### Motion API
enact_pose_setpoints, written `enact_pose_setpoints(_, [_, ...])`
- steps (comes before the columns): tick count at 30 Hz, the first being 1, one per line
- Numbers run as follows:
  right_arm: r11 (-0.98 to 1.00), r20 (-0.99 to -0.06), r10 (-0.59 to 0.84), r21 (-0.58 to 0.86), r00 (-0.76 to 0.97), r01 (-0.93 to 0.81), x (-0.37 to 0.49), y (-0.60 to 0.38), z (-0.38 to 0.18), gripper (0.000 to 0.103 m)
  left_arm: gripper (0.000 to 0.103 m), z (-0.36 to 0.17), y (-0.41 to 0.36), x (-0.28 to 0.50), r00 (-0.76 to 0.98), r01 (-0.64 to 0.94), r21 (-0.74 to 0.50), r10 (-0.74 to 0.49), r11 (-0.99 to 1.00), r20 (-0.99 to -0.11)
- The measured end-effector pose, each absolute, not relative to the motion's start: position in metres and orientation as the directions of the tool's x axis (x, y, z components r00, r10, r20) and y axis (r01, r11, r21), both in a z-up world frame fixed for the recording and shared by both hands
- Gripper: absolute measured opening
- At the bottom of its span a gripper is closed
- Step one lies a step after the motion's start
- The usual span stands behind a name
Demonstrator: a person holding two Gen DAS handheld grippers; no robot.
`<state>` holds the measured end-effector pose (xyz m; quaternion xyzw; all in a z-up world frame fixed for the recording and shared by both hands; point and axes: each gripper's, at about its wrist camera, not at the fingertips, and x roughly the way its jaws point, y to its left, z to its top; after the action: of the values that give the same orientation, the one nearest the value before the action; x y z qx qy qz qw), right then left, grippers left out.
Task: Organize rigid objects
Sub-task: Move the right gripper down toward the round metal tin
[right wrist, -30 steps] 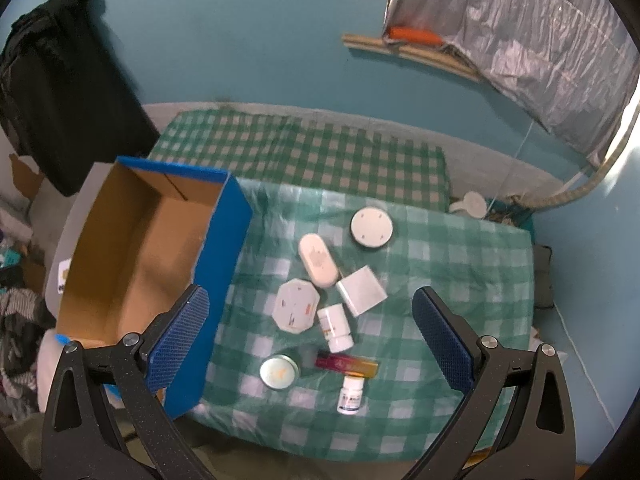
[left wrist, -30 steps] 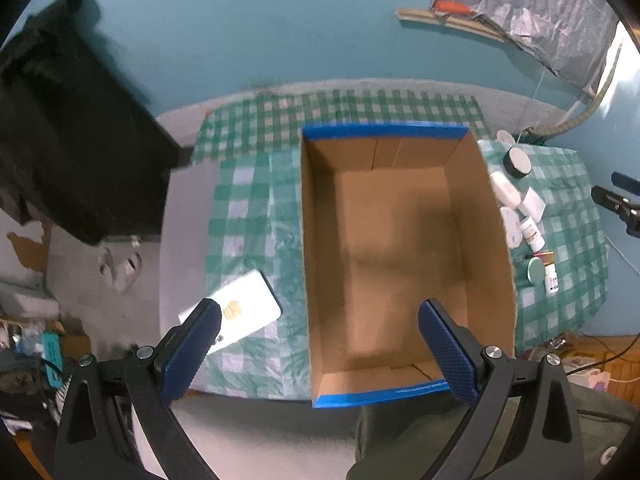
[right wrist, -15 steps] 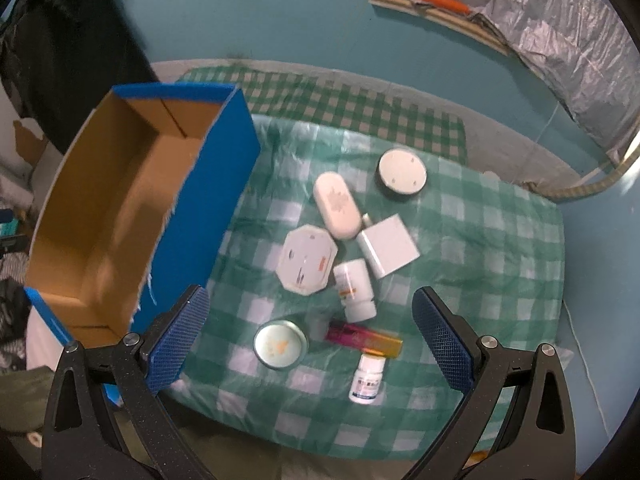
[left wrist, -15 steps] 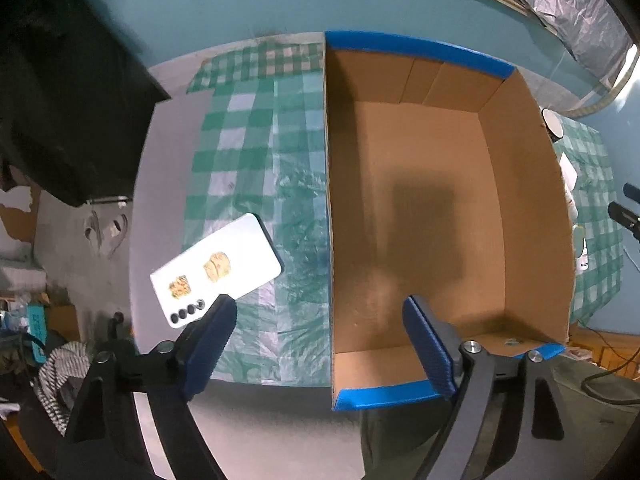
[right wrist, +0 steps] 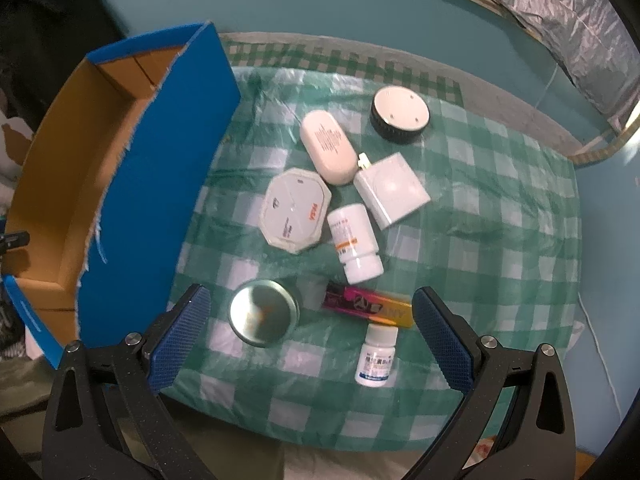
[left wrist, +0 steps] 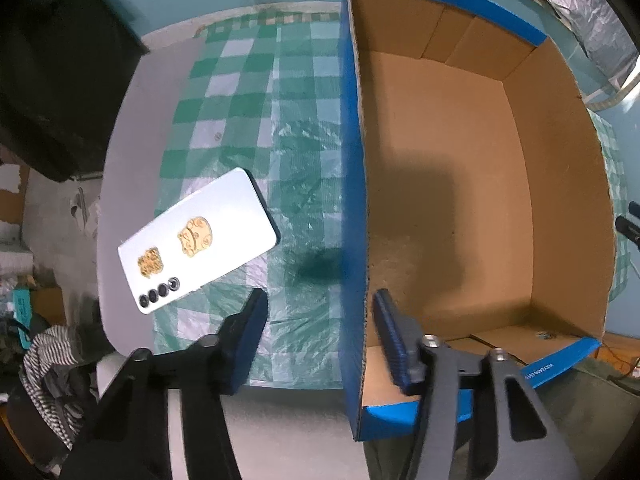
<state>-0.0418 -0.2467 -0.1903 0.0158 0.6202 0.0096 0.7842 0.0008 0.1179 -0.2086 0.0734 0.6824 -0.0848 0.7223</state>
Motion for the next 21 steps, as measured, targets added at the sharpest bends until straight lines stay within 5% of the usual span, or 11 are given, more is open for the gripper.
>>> enact_pose_setpoints(10, [1.000,-0.977,0.025,0.024,0.210,-0.007,-0.048,-0.245,-0.203,0.098,0.010,-0.215,0.106,-0.002,0.044,0.266,-0.013,-0.026,0.964,-0.999])
enact_pose_setpoints(21, [0.999,-0.984,0.045,0.040,0.170,-0.033,-0.045,-0.234,-0.216,0.095,0.006,-0.220,0.102,0.001,0.034,0.273,0.015,0.006,0.962,-0.999])
